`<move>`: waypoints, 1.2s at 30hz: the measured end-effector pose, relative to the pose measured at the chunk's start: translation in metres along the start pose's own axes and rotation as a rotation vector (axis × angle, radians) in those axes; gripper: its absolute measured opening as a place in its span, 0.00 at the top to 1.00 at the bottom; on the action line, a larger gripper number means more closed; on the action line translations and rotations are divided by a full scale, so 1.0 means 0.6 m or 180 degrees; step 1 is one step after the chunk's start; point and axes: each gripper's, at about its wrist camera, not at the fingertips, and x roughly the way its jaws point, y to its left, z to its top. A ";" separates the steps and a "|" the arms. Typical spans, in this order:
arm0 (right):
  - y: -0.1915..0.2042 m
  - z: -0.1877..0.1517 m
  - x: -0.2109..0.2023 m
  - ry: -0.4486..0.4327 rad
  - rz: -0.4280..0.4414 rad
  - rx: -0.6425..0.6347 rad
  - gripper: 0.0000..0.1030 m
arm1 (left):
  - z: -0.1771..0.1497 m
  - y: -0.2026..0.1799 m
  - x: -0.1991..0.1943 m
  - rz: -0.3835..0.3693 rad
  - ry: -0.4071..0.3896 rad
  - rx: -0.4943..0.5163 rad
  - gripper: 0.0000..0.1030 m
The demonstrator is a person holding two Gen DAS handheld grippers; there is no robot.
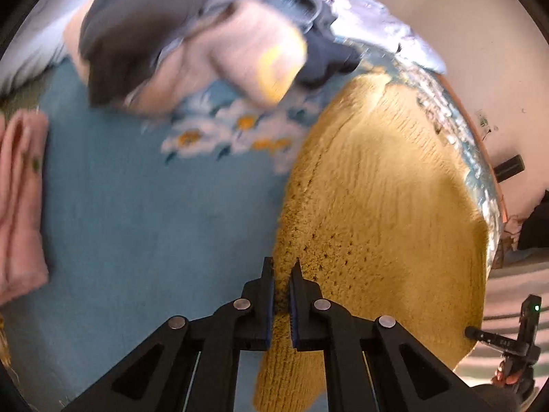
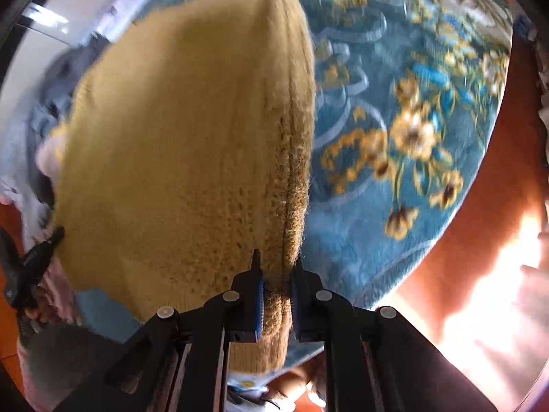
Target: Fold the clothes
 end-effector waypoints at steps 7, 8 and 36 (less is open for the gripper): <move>-0.016 0.022 0.007 0.0163 -0.0324 0.0102 0.88 | -0.014 -0.005 0.011 -0.0061 0.0071 0.0092 0.93; -0.020 0.026 0.007 0.0175 -0.0388 0.0113 0.88 | -0.014 -0.007 0.011 -0.0081 0.0076 0.0100 0.93; 0.003 0.294 -0.013 -0.1222 0.0375 0.0235 0.44 | 0.351 -0.237 0.092 0.0014 -0.0384 0.0557 0.34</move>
